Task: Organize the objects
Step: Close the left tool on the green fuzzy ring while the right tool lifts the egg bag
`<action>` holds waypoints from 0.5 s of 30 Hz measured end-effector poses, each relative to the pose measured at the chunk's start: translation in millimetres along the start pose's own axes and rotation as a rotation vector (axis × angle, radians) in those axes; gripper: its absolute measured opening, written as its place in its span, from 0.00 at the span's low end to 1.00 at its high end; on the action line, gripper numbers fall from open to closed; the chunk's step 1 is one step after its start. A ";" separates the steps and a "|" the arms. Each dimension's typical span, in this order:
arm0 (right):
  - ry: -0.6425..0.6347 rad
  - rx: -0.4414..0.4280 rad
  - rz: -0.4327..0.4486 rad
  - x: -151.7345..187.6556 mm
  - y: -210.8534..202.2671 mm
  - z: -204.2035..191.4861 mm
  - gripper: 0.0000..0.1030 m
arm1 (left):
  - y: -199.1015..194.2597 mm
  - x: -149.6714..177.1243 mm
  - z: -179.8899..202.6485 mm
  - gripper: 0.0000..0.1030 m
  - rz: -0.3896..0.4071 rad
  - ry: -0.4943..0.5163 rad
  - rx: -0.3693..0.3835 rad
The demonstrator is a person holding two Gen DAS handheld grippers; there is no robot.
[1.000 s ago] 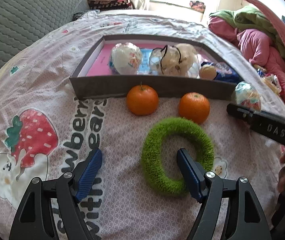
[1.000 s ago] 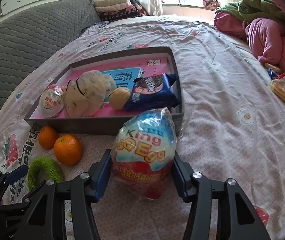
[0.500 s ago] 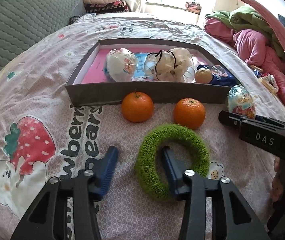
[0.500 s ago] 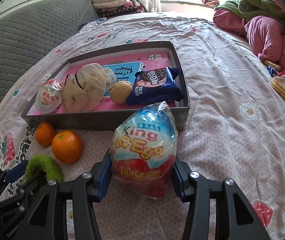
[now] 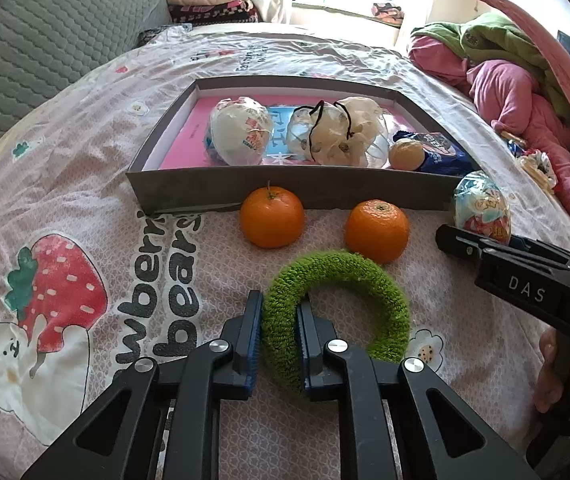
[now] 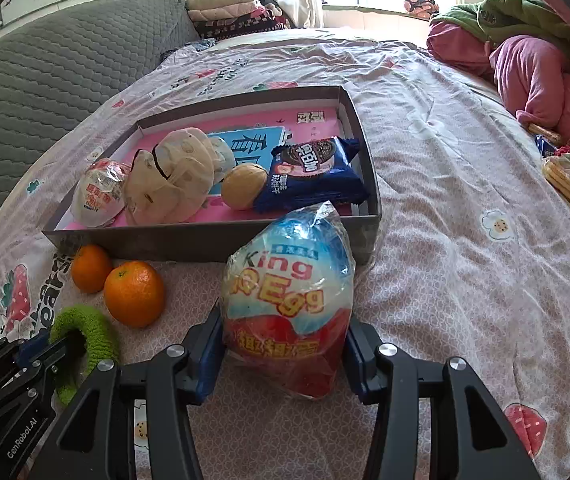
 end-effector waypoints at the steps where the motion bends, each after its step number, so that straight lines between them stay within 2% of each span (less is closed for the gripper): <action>1: 0.006 -0.004 0.000 -0.5 -0.3 0.4 0.49 | -0.4 0.6 -0.1 0.14 0.002 -0.003 0.002; 8: 0.078 -0.066 -0.008 -5.3 -3.8 8.1 0.49 | -9.4 1.9 -2.4 0.13 0.035 -0.030 0.026; 15: 0.077 -0.100 0.004 -5.4 -12.5 4.3 0.49 | -25.0 -2.1 -4.3 0.13 0.068 -0.032 0.001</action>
Point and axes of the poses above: each gripper's, at about its wrist camera, not at the fingertips, and y roughly the way its jaws point, z to its right, x to its underside, the point moved 2 cm from there along y, roughly the way its jaws point, and after that the axes turned 14 degrees about y, right-handed, at the moved point
